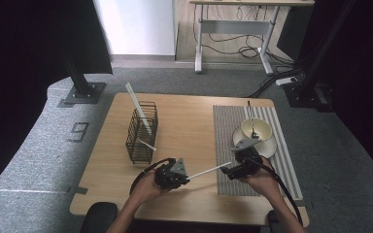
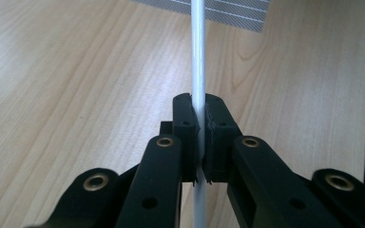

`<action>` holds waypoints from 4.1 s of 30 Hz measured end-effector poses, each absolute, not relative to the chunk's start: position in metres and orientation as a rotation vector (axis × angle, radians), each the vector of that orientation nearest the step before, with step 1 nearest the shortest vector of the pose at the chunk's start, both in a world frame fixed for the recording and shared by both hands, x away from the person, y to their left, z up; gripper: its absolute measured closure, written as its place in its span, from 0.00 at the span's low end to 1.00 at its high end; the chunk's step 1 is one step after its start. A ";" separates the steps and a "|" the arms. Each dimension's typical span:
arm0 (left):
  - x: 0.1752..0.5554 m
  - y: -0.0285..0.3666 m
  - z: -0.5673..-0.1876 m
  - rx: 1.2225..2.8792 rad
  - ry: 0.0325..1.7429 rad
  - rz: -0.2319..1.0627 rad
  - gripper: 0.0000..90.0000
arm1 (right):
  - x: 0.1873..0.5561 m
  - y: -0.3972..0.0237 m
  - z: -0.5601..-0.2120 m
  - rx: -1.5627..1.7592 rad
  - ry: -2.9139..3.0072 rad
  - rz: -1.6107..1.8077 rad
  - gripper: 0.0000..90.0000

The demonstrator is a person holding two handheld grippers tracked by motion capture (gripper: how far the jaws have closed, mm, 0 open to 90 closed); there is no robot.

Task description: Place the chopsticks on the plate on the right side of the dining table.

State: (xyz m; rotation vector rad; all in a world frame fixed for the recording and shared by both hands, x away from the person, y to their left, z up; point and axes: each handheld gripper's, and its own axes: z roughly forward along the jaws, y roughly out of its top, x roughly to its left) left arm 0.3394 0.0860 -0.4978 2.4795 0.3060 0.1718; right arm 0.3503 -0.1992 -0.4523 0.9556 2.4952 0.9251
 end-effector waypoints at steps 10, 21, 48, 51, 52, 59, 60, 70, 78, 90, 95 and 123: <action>0.336 0.082 -0.500 2.522 0.220 0.118 0.95 | 0.335 -0.182 -0.471 0.755 2.608 0.756 0.21; 0.333 0.077 -0.505 2.547 0.172 0.058 0.95 | 0.324 -0.164 -0.485 0.558 2.703 0.638 0.63; 0.344 0.086 -0.509 2.422 0.342 0.211 0.71 | 0.315 -0.165 -0.478 0.434 2.872 0.758 0.92; 0.345 0.088 -0.507 2.393 0.376 0.238 0.59 | 0.316 -0.168 -0.477 0.455 2.852 0.745 0.92; 0.345 0.088 -0.507 2.384 0.388 0.246 0.56 | 0.316 -0.169 -0.476 0.459 2.848 0.748 0.92; 0.350 0.097 -0.503 2.246 0.501 0.226 0.33 | 0.319 -0.178 -0.474 0.522 2.800 0.755 0.91; 0.351 0.097 -0.504 2.234 0.518 0.225 0.33 | 0.319 -0.179 -0.474 0.532 2.800 0.755 0.92; 0.347 0.093 -0.510 2.177 0.591 0.290 0.09 | 0.324 -0.194 -0.468 0.614 2.742 0.741 0.92; 0.346 0.092 -0.523 2.205 0.610 0.251 0.00 | 0.327 -0.209 -0.460 0.688 2.677 0.763 0.92; 0.348 0.087 -0.548 2.352 0.641 0.210 0.00 | 0.330 -0.229 -0.447 0.775 2.594 0.791 0.92; 0.351 0.087 -0.554 2.376 0.644 0.226 0.00 | 0.332 -0.239 -0.444 0.825 2.551 0.793 0.92; 0.350 0.087 -0.556 2.353 0.653 0.234 0.00 | 0.363 -0.313 -0.476 1.187 2.402 0.700 0.92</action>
